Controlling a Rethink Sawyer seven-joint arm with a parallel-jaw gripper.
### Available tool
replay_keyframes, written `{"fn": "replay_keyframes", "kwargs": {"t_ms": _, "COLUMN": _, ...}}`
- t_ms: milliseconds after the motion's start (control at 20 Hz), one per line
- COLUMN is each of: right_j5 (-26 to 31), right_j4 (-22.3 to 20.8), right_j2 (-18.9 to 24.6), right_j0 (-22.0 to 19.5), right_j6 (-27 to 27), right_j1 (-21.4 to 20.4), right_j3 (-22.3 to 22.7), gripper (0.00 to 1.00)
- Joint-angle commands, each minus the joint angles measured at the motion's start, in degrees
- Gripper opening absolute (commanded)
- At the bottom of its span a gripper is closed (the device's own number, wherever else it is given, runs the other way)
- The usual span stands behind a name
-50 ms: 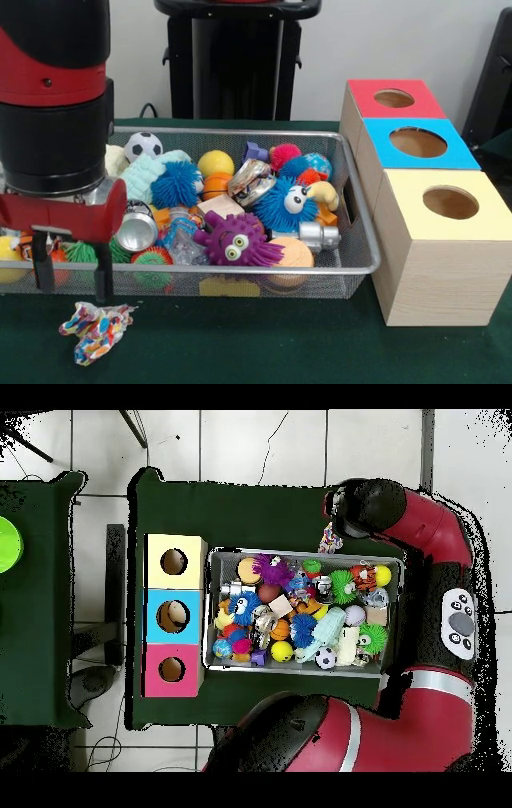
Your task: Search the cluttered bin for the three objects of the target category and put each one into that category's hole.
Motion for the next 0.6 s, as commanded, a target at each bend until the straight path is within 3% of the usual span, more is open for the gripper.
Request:
{"fn": "replay_keyframes", "kwargs": {"t_ms": 50, "right_j5": -2.9, "right_j4": 2.2, "right_j2": 6.1, "right_j0": -1.7, "right_j6": 6.2, "right_j1": 2.9, "right_j3": 9.1, "gripper": 1.0}}
{"fn": "replay_keyframes", "kwargs": {"t_ms": 300, "right_j5": -1.8, "right_j4": 2.6, "right_j2": 6.1, "right_j0": -1.7, "right_j6": 4.2, "right_j1": 1.5, "right_j3": 11.2, "gripper": 1.0}}
{"fn": "replay_keyframes", "kwargs": {"t_ms": 450, "right_j5": 1.8, "right_j4": 1.8, "right_j2": 8.1, "right_j0": -2.4, "right_j6": -3.7, "right_j1": -0.2, "right_j3": 12.4, "gripper": 1.0}}
{"fn": "replay_keyframes", "kwargs": {"t_ms": 600, "right_j5": 8.3, "right_j4": 1.0, "right_j2": 10.2, "right_j0": -3.5, "right_j6": -10.7, "right_j1": 0.0, "right_j3": 10.4, "gripper": 1.0}}
